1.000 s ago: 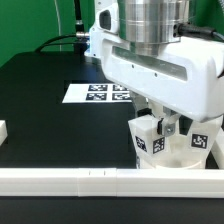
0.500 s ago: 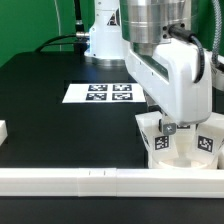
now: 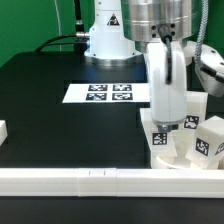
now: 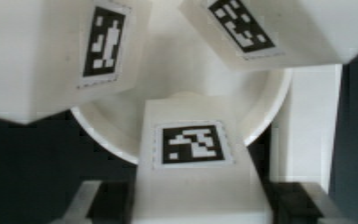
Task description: Assemble stool
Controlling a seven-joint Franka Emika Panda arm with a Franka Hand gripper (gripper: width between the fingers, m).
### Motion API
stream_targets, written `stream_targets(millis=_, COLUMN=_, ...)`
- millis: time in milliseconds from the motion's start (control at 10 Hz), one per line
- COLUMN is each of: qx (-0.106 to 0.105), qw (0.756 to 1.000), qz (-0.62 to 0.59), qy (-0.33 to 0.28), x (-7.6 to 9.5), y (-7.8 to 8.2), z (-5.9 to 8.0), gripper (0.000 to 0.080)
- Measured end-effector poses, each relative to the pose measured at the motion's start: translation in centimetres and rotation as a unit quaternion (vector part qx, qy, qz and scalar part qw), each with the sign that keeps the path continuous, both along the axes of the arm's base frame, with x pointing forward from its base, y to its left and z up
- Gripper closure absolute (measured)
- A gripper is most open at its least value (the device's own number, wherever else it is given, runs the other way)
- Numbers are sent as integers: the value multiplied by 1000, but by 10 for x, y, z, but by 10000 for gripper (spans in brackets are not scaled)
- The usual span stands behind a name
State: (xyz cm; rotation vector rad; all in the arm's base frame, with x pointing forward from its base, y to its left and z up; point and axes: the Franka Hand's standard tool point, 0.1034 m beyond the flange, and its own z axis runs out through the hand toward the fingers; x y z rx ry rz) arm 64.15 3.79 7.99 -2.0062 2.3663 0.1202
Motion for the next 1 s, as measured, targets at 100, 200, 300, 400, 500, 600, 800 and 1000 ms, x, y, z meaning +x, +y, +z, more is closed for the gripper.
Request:
stream_targets(millis=100, qx=-3, qw=999, qz=-41, qy=5, x=-3, y=0, z=0, gripper=458)
stream_targets(millis=200, qx=-6, qw=998, qz=-64, qy=9, x=-4, y=-1, z=0, gripper=458)
stream_targets(millis=300, qx=-6, qw=998, qz=-60, qy=9, x=-4, y=-1, z=0, gripper=458)
stream_targets(millis=400, qx=-6, qw=998, qz=-57, qy=8, x=-4, y=0, z=-1, gripper=458)
stream_targets(millis=500, qx=-6, qw=999, qz=-51, qy=7, x=-4, y=0, z=0, gripper=306)
stream_targets(millis=600, qx=-1, qw=999, qz=-44, qy=4, x=-3, y=0, z=2, gripper=201)
stream_targets(millis=800, qx=6, qw=999, qz=-34, qy=-8, x=2, y=2, z=17, gripper=161)
stream_targets(millis=1000, qx=14, qw=999, qz=-32, qy=-21, x=6, y=6, z=36, gripper=152)
